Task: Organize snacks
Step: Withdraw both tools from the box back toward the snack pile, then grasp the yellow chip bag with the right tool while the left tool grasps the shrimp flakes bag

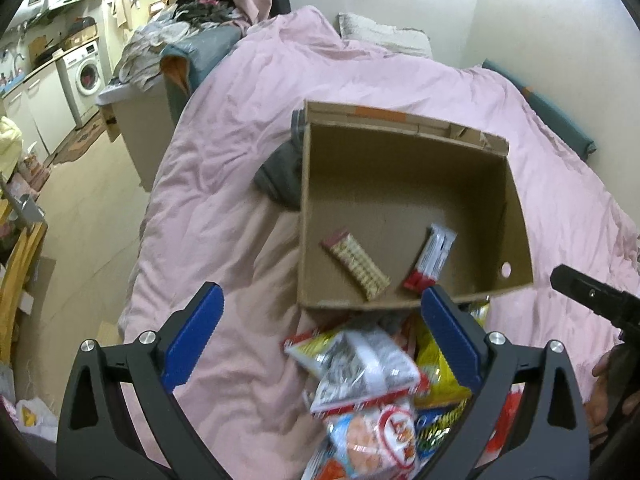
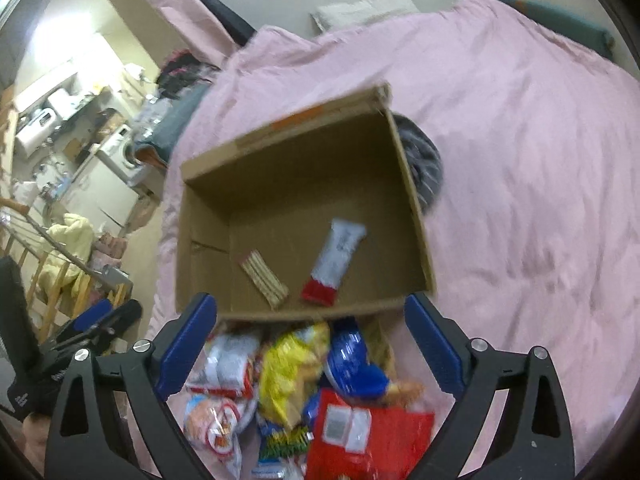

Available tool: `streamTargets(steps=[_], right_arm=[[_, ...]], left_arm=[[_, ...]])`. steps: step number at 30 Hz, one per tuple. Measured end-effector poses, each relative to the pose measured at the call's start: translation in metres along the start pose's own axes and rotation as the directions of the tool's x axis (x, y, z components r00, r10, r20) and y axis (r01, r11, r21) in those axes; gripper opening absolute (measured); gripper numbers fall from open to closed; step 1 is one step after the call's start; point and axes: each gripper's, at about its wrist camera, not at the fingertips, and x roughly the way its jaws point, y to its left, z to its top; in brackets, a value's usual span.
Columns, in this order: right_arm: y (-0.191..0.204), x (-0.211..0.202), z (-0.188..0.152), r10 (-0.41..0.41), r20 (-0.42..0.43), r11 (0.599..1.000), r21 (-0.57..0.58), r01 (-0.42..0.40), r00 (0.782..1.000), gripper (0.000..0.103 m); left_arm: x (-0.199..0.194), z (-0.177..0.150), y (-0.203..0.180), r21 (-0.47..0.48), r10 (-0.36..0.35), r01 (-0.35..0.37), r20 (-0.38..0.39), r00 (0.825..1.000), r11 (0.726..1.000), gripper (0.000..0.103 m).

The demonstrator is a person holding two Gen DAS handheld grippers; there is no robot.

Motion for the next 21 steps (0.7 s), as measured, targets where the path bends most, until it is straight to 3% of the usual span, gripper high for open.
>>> streamTargets(steps=[5, 8, 10, 13, 21], right_arm=[[-0.013, 0.005, -0.024, 0.055, -0.101, 0.994, 0.097, -0.045, 0.993, 0.097], [-0.016, 0.017, -0.042, 0.110, -0.197, 0.986, 0.145, -0.082, 0.974, 0.096], [-0.014, 0.022, -0.052, 0.133, -0.228, 0.984, 0.150, -0.100, 0.965, 0.082], [-0.008, 0.032, -0.056, 0.193, -0.260, 0.974, 0.168, -0.153, 0.946, 0.069], [0.004, 0.090, -0.040, 0.154, -0.360, 0.980, 0.174, -0.096, 0.920, 0.067]], left_arm=[[-0.004, -0.017, 0.010, -0.026, 0.015, -0.016, -0.043, 0.999, 1.000, 0.098], [-0.002, -0.025, 0.018, -0.059, 0.003, -0.007, -0.077, 0.997, 0.998, 0.098], [-0.001, -0.027, 0.023, -0.069, 0.004, -0.010, -0.090, 0.996, 0.998, 0.098], [-0.001, -0.031, 0.029, -0.069, 0.018, -0.025, -0.099, 0.995, 0.997, 0.098], [0.004, -0.037, 0.045, -0.095, 0.021, -0.035, -0.139, 0.990, 0.995, 0.098]])
